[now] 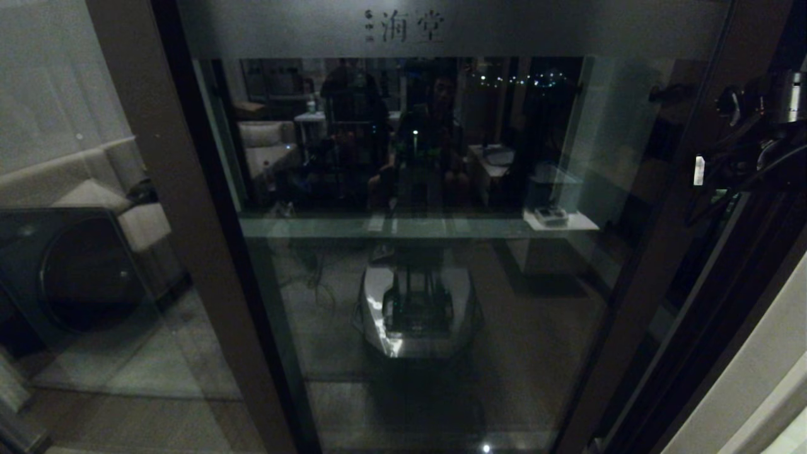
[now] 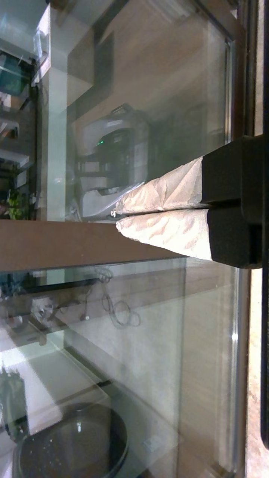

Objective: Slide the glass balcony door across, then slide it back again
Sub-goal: Close the slid door

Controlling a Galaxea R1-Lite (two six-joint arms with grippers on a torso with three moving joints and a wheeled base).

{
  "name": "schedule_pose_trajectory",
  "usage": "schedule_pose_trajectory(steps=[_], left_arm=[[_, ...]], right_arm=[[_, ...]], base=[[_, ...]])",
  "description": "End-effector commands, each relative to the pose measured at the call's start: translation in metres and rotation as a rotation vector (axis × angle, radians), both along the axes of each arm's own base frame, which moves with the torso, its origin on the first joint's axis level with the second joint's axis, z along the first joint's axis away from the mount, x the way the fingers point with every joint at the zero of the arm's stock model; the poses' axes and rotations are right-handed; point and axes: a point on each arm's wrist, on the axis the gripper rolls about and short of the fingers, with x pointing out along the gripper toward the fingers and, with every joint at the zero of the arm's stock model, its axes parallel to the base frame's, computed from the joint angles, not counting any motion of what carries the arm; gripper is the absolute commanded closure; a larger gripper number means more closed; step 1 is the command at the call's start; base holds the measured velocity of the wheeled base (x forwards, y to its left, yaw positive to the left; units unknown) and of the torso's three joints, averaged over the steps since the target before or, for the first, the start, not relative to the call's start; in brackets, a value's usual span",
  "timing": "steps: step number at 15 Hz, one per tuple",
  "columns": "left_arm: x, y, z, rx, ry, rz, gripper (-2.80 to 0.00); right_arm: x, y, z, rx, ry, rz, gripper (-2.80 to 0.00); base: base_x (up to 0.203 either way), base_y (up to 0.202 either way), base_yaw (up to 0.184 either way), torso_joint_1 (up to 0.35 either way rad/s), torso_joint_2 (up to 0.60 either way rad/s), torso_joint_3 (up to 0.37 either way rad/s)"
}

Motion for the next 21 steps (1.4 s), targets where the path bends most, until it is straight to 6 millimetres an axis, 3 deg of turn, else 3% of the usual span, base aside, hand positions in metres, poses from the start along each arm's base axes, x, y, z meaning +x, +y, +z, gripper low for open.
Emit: schedule_pose_trajectory(steps=[1,10,21], left_arm=[[0.000,0.000,0.000,0.000,0.000,-0.001,0.00],[0.000,0.000,0.000,0.000,0.000,-0.001,0.00],[0.000,0.000,0.000,0.000,0.000,-0.001,0.00]], right_arm=[[0.002,-0.001,-0.003,-0.001,0.003,-0.006,0.00],[0.002,-0.017,-0.002,-0.013,-0.009,-0.043,0.00],[-0.001,-0.022,-0.001,-0.013,-0.008,-0.055,0.00]], base=[[0.000,0.000,0.000,0.000,0.00,0.000],[0.000,0.000,0.000,0.000,0.00,0.000],[0.000,0.000,0.000,0.000,0.00,0.000]])
